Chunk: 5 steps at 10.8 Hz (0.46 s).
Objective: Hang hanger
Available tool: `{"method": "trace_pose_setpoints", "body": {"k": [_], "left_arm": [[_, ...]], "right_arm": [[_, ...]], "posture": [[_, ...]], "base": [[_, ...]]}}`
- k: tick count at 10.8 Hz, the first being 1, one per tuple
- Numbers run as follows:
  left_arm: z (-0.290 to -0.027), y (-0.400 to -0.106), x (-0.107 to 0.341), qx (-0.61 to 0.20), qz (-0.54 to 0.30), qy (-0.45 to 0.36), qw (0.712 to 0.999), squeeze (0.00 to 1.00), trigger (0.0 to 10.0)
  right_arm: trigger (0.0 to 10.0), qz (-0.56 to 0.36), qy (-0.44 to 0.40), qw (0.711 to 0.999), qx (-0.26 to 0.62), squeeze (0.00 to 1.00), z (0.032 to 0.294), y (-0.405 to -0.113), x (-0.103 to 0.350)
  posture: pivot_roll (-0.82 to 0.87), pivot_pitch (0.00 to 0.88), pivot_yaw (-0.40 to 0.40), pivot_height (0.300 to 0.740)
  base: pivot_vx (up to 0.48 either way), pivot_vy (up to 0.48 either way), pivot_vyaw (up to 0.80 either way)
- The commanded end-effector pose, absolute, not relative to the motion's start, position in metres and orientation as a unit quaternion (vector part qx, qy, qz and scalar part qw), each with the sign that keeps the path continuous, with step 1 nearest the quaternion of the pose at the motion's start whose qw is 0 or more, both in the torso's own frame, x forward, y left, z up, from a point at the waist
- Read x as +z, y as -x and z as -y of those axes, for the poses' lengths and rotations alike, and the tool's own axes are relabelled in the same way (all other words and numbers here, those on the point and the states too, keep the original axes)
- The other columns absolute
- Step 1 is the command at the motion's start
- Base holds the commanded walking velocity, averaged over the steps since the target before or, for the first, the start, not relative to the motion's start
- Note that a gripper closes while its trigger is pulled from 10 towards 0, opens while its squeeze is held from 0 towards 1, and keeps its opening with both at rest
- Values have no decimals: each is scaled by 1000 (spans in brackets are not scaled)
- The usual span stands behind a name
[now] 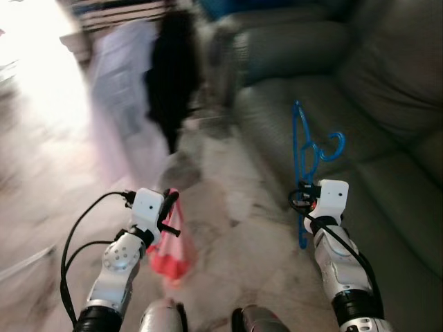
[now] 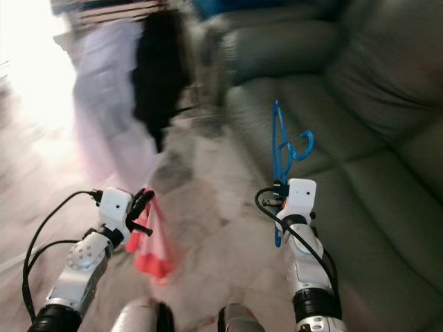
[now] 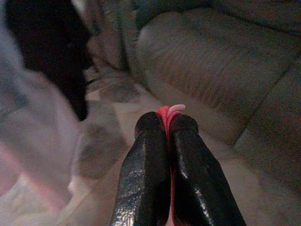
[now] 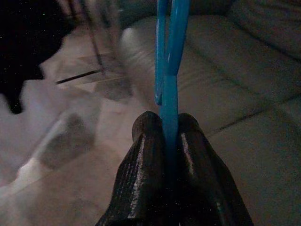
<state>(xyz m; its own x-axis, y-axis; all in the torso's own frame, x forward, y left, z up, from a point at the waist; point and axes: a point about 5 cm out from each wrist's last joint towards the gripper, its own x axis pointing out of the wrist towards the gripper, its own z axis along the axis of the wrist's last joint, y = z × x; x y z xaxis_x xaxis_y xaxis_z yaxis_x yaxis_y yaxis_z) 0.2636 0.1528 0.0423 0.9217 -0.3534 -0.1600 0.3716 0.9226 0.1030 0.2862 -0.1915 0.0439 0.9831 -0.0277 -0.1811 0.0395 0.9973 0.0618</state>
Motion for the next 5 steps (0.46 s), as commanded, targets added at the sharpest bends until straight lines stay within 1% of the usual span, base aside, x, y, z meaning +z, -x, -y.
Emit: {"method": "trace_pose_setpoints", "body": {"k": [1, 4, 5], "left_arm": [[-149, -265, 48, -194, -53, -69, 977, 0, 10000], [-148, -264, 47, -193, -56, -64, 978, 0, 10000], [-148, -264, 46, -192, -61, -62, 978, 0, 10000]], "right_arm": [[10000, -86, -30, 996, -23, 0, 195, -286, 45], [10000, -86, -29, 996, -22, 0, 195, -284, 45], [10000, -85, -30, 996, -22, 0, 196, -284, 45]], "posture": [[-13, 153, -37, 740], [-15, 153, -40, 740], [-15, 154, -43, 740]], "base": [[274, 0, -800], [283, 0, -800], [0, 0, -650]]}}
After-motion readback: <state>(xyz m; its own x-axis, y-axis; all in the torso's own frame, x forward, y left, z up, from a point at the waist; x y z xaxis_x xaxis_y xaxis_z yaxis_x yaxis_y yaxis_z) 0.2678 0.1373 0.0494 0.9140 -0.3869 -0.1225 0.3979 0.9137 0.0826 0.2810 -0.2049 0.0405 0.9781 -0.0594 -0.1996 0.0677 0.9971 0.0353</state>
